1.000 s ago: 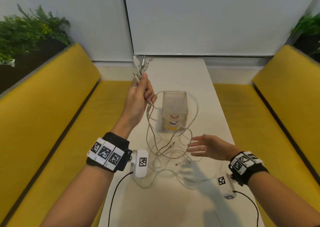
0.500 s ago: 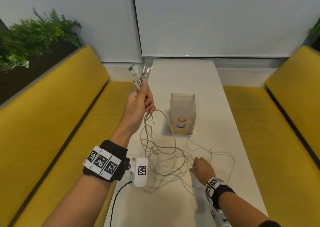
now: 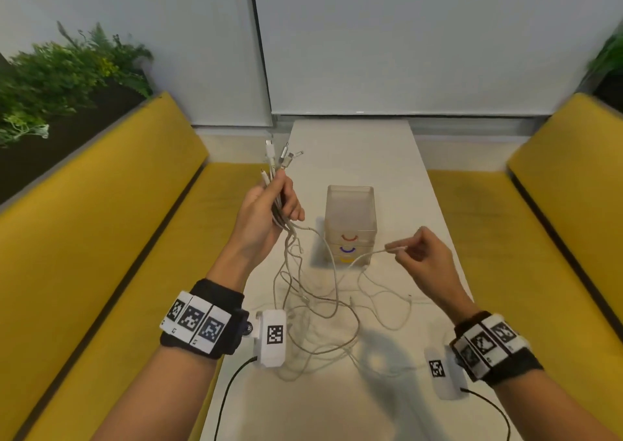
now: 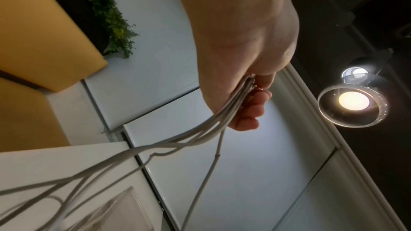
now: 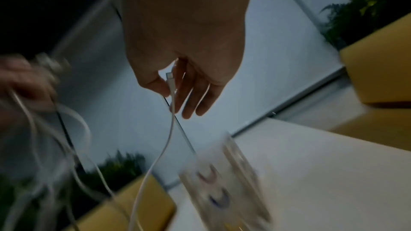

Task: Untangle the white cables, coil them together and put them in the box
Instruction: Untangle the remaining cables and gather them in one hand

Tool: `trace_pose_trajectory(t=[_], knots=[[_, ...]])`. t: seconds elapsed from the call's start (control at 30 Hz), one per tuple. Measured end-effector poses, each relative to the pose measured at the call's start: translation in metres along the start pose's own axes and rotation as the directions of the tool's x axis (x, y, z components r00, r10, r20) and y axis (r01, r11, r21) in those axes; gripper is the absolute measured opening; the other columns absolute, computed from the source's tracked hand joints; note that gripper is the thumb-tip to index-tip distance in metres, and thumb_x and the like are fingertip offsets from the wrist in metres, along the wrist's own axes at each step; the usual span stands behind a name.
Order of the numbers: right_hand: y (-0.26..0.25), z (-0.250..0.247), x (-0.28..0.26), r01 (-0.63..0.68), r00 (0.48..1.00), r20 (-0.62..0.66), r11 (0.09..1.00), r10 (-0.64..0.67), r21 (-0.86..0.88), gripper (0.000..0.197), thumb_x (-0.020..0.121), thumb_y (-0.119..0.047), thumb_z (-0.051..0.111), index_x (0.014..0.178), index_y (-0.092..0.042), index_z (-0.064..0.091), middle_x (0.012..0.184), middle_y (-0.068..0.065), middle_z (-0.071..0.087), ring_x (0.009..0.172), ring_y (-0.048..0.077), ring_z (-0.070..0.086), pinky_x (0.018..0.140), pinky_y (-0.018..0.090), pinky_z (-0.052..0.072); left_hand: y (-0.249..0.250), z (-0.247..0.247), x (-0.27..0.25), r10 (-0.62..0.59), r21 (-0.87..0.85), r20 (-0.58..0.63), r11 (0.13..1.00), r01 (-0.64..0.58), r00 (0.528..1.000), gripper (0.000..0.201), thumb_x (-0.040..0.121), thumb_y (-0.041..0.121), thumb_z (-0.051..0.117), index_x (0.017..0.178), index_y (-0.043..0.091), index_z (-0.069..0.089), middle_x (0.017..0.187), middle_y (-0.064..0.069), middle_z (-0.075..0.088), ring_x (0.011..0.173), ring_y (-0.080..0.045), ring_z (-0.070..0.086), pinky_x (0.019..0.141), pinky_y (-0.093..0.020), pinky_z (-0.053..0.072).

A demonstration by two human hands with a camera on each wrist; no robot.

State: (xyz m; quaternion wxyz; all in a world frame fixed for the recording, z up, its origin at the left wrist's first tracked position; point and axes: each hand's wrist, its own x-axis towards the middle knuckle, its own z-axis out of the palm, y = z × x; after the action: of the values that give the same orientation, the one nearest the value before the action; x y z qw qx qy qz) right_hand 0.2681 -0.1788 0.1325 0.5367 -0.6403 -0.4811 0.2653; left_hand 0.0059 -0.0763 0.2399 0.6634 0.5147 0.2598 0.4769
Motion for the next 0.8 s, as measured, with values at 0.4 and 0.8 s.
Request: trace_pose_trajectory(t=[0.4, 0.8], knots=[[-0.139, 0.01, -0.009, 0.165, 0.954, 0.156, 0.883, -0.256, 0.439, 0.011, 0.102, -0.016, 0.049, 0.112, -0.017, 0.055, 0.065, -0.001, 0.037, 0.056, 0.011, 0.029, 0.048, 0.024, 0.027, -0.02, 0.022, -0.005, -0.104, 0.045, 0.125, 0.994, 0.099, 0.987, 0.034, 0.105, 0.039, 0.042, 0.083, 0.014, 0.051, 0.061, -0.003, 0.014, 0.051, -0.016, 0.011, 0.046, -0.029, 0.014], [-0.097, 0.028, -0.02, -0.034, 0.923, 0.382, 0.983, -0.038, 0.18, 0.019, 0.098, -0.028, 0.047, 0.1, -0.015, 0.061, 0.084, 0.024, 0.047, 0.066, 0.023, 0.041, 0.056, 0.027, 0.04, 0.011, 0.036, -0.007, 0.025, -0.095, 0.142, 0.995, -0.012, 0.99, 0.038, 0.102, 0.042, 0.041, 0.074, 0.017, 0.033, 0.058, -0.001, 0.023, 0.044, -0.012, 0.014, 0.042, -0.026, 0.014]])
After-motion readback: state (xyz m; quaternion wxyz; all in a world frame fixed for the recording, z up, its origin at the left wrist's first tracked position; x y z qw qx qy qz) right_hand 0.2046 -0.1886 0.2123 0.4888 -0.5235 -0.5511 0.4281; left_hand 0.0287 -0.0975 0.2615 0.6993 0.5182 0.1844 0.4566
